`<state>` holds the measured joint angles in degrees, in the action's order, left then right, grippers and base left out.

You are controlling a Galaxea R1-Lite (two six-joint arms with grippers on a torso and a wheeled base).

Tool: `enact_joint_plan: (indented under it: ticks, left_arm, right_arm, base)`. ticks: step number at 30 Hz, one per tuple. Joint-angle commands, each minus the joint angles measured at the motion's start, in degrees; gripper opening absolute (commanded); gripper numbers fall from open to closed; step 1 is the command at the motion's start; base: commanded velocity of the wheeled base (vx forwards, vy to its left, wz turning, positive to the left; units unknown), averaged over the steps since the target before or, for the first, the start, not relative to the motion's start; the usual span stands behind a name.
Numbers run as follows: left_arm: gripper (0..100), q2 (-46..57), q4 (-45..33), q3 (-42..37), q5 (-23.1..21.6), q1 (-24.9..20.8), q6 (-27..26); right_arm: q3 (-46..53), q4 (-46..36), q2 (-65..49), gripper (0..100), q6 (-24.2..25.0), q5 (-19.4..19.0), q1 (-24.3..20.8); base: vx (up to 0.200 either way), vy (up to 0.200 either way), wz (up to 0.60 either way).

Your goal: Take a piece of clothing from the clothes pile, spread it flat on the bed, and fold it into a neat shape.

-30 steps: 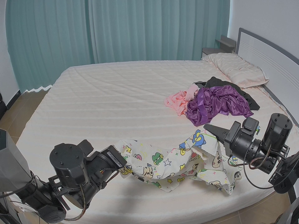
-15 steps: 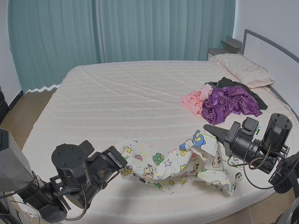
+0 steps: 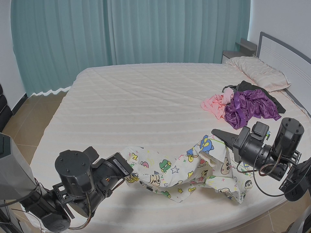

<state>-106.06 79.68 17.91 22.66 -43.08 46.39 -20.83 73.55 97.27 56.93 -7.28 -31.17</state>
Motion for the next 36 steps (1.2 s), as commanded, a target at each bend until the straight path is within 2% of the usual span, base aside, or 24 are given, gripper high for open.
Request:
enact_joint_plan:
  ticks: [1,8,16,26,33,36]
  left_arm:
    - [0,-0.5,0.0,0.0,0.0,0.0,0.0]
    - [0,-0.8,0.1,0.0,-0.1,0.0,0.0]
    - [0,-1.3,0.3,0.0,-0.2,-0.3,0.5]
    - [0,0.6,0.4,0.3,-0.2,-2.4,0.2]
    - [0,7.2,0.1,-0.2,-0.3,-3.0,-0.3]
    - [0,9.7,0.1,-0.2,-0.3,-3.3,-1.7]
  right_arm:
    - [-0.1,0.0,0.0,0,0.0,0.0,0.0]
    - [-0.1,0.0,-0.5,0,0.0,0.1,0.1]
    - [-0.2,0.0,-0.9,0,-0.1,0.1,0.7]
    - [0.4,-0.2,-6.5,0,-0.3,-0.1,2.8]
    - [1.8,-4.3,-16.1,0,-2.1,-0.5,2.1]
    - [2.0,-7.5,-21.4,0,-4.1,-0.4,0.1]
  base:
    - [0.0,0.2,0.0]
    - [0.0,0.2,0.0]
    - [0.0,0.0,0.0]
    - [-0.2,0.0,0.0]
    - [-0.2,0.0,0.0]
    - [-0.2,0.0,0.0]
